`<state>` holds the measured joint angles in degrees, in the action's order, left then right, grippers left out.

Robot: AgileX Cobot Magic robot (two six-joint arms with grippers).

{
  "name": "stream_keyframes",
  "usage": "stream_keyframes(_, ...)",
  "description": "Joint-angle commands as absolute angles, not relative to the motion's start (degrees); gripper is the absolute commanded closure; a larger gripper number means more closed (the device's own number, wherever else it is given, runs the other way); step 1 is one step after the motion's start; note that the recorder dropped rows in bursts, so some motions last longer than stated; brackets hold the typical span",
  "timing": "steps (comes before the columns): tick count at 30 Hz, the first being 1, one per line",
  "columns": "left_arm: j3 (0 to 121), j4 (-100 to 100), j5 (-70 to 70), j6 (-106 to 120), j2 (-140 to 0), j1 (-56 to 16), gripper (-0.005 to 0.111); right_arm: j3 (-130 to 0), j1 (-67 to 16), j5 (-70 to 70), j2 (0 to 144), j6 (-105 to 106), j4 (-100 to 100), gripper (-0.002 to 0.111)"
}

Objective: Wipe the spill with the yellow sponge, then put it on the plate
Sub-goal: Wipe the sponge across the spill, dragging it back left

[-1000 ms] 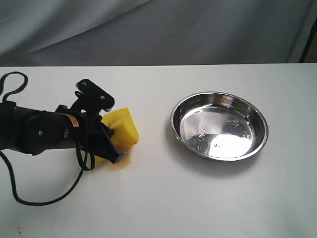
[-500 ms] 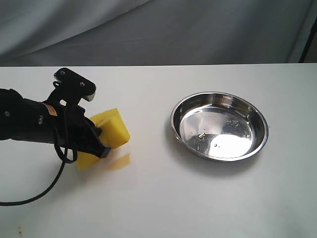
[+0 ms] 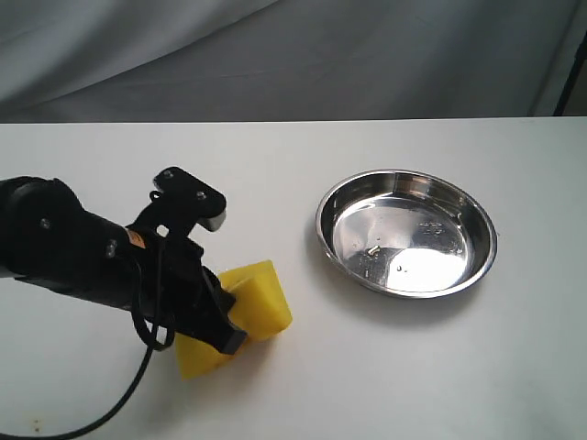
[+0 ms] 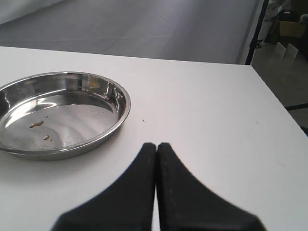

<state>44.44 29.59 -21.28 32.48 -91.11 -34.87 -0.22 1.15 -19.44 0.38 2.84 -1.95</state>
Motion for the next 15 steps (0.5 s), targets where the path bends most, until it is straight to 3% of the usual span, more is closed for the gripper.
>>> stream_keyframes(1, 44.34, 30.75, -20.71, 33.69, -90.71, -37.31, 0.107, 0.00, 1.07, -19.23, 0.00, 2.57, -2.33, 0.108)
stream_keyframes(15, 44.34, 31.22, -13.14, 33.29, -99.50, -37.31, 0.107, 0.00, 1.07, -19.23, 0.00, 2.57, -2.33, 0.108)
